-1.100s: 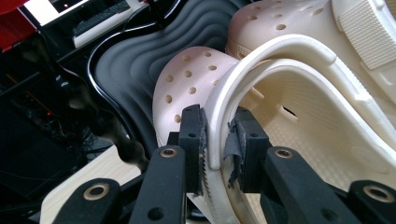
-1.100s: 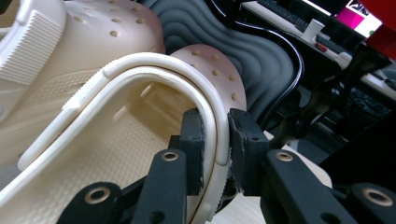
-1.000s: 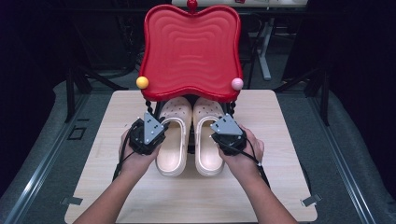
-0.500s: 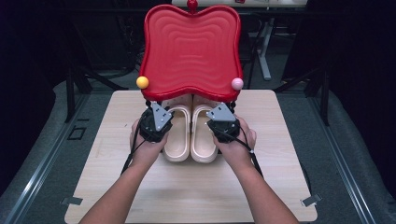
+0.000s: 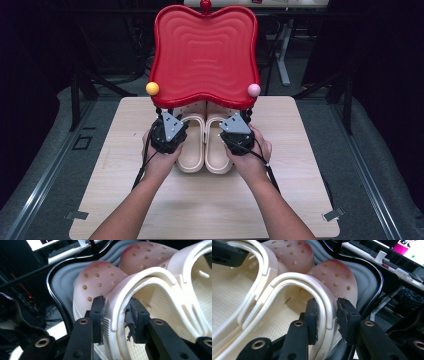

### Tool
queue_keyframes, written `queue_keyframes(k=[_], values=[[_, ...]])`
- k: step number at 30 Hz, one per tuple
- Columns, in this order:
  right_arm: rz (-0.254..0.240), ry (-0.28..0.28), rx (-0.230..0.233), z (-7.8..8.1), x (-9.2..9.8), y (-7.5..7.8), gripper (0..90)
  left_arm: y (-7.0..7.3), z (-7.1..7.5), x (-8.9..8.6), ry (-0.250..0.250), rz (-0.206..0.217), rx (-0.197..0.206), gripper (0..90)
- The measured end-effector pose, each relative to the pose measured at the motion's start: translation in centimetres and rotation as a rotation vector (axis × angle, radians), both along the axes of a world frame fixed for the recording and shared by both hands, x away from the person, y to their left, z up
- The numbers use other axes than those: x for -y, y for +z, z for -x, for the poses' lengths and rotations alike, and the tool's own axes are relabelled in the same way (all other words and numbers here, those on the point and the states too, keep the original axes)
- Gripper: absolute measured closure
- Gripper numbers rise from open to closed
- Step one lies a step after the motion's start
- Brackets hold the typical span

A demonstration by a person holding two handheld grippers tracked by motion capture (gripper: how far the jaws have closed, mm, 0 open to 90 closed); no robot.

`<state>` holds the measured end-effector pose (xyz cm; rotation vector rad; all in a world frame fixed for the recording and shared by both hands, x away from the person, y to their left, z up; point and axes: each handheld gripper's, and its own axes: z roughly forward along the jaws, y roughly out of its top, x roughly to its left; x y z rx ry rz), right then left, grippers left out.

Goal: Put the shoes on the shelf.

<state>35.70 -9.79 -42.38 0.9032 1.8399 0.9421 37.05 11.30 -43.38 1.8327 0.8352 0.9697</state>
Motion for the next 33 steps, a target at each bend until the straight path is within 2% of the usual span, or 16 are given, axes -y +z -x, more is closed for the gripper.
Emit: queue_keyframes(k=[2,4,7,16,21,29,33], values=[[-0.022,0.006,-0.011,0.0,0.0,0.1,66.6,0.1,0.0,-0.2,-0.013,0.038,-0.025,64.6],[-0.028,0.007,-0.015,0.0,0.0,0.1,65.8,0.1,0.1,-0.2,-0.021,0.041,-0.031,63.7],[-0.015,0.014,-0.025,0.1,-0.1,-0.1,64.7,0.1,0.3,-0.2,-0.032,0.023,-0.028,63.0],[-0.023,0.023,-0.025,0.4,-0.1,0.0,61.7,0.0,0.5,-0.2,-0.056,0.038,-0.036,54.1],[-0.022,0.031,-0.020,0.7,0.0,0.2,58.4,0.0,0.7,-0.1,-0.056,0.022,-0.042,50.1],[-0.033,0.060,0.002,1.9,0.2,0.9,52.6,0.1,1.5,-0.4,-0.061,0.038,-0.041,46.8],[-0.043,0.069,0.009,2.6,0.6,1.2,50.4,0.4,2.3,-0.8,-0.075,0.038,-0.028,47.0]])
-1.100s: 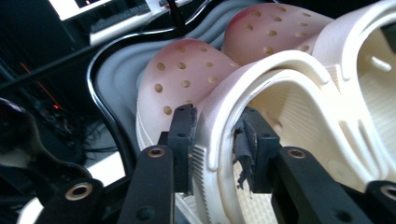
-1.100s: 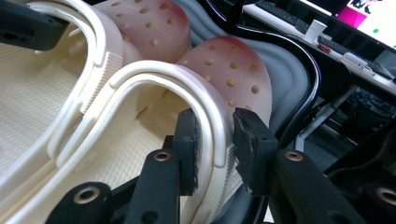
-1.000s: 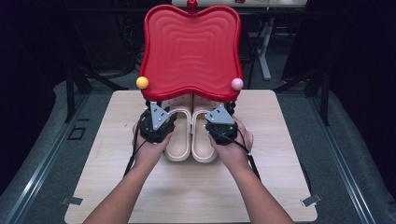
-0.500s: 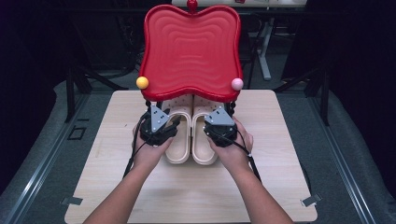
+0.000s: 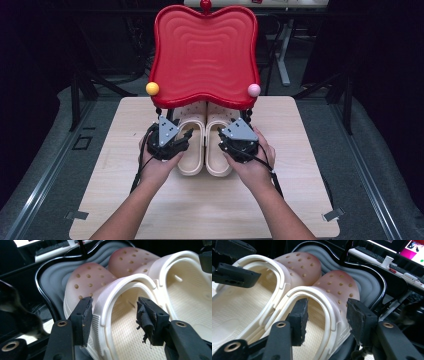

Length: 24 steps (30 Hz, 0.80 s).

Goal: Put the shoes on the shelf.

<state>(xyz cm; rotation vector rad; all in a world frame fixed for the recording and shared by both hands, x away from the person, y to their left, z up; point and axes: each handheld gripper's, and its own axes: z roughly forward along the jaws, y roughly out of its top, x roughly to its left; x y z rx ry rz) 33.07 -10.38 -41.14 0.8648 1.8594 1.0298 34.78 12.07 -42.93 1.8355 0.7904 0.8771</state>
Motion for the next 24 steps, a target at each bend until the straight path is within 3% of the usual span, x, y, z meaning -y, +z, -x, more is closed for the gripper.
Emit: queue_keyframes(k=[5,8,11,16,19,20,24], values=[[0.005,0.004,0.020,1.1,0.4,0.3,45.9,0.3,1.3,-1.1,-0.033,0.037,-0.007,51.9],[-0.027,0.017,0.048,2.1,0.9,0.0,44.0,0.4,2.1,-1.7,-0.034,0.055,-0.005,54.9],[0.012,-0.005,0.051,3.3,1.1,-0.3,50.7,0.4,3.3,-2.5,-0.034,0.068,0.009,56.1],[0.028,0.017,0.036,5.1,1.7,-1.1,55.4,-0.1,4.7,-3.4,-0.038,0.101,-0.012,56.1],[-0.009,0.051,0.022,6.6,1.9,-1.9,56.8,-0.8,5.5,-3.9,-0.046,0.130,-0.029,56.1],[-0.009,0.051,0.022,6.6,1.9,-1.9,56.8,-1.1,5.7,-3.9,-0.052,0.123,-0.038,56.1],[-0.058,0.063,0.001,7.8,2.2,-3.2,58.8,-2.2,6.8,-4.2,-0.033,0.131,-0.028,53.8]])
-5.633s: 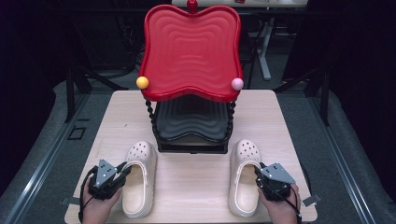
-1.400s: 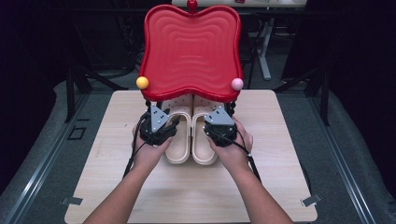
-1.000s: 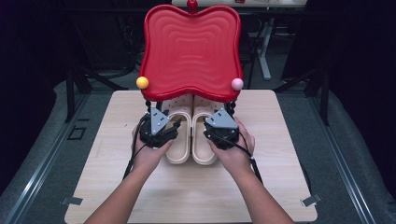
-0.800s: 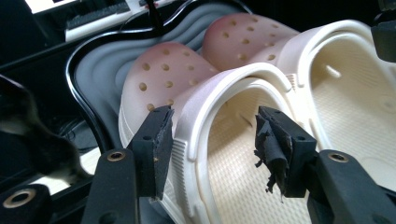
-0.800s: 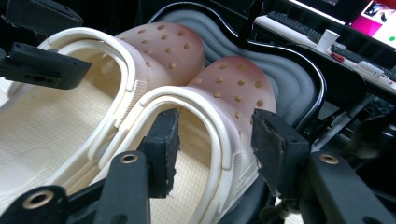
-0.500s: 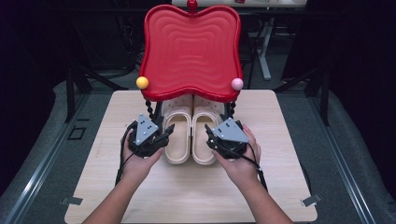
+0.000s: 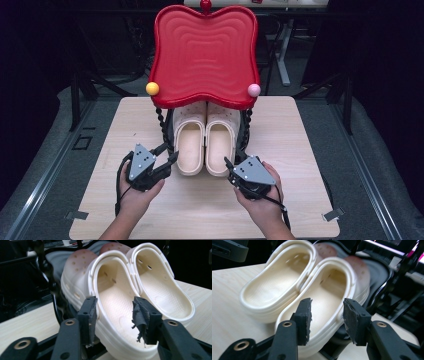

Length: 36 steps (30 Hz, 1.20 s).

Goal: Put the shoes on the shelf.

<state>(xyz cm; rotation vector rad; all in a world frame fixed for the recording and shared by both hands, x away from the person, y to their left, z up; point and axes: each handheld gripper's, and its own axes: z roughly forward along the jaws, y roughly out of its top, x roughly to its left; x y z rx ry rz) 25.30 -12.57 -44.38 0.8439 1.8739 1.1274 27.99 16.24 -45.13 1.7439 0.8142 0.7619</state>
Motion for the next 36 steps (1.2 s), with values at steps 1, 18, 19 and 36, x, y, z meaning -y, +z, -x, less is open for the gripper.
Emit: queue_keyframes(k=[1,18,19,36], values=[[-0.010,0.002,-0.011,0.1,0.1,-0.2,60.0,-0.4,0.3,-0.1,-0.004,0.017,-0.006,53.6],[-0.078,0.028,-0.181,1.8,0.6,-4.9,90.0,-4.6,2.8,0.1,-0.031,0.028,-0.084,81.4],[-0.074,0.031,-0.188,1.8,0.4,-5.1,90.0,-4.8,2.9,0.2,-0.038,0.017,-0.084,83.5],[-0.081,0.059,-0.257,0.4,-1.4,-7.2,90.0,-7.3,2.3,1.6,-0.080,-0.021,-0.179,90.0]])
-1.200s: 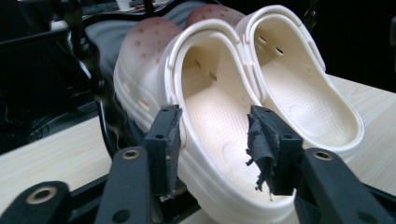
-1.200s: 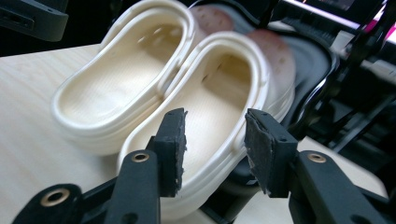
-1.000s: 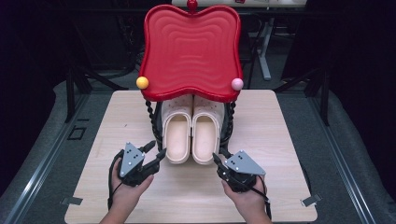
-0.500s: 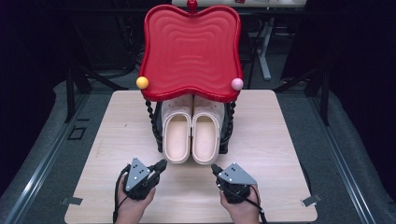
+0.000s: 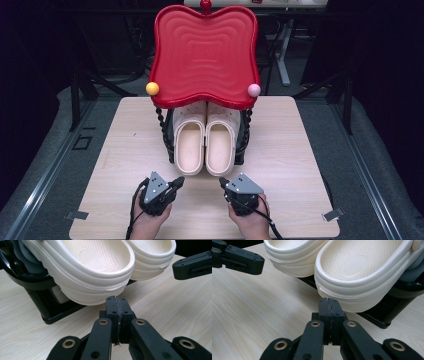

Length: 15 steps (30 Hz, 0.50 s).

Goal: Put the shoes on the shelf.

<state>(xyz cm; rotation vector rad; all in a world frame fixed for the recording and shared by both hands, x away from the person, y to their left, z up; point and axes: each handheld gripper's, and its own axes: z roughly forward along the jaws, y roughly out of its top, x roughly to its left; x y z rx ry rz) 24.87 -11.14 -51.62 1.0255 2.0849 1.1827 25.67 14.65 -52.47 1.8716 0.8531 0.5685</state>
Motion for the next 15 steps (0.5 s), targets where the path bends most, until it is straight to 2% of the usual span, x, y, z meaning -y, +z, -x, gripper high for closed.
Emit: queue_keyframes(k=[3,10,15], values=[[-0.005,-0.008,-0.010,-0.34,0.05,-0.17,90.0,-0.08,-0.25,0.08,0.001,0.009,-0.019,89.9],[-0.010,-0.015,-0.015,-0.65,0.08,-0.22,90.0,-0.07,-0.77,0.15,0.005,0.013,-0.029,89.9],[-0.023,-0.020,-0.016,-0.58,0.13,-0.22,90.0,0.01,-0.69,0.16,0.010,0.016,-0.019,89.9]])
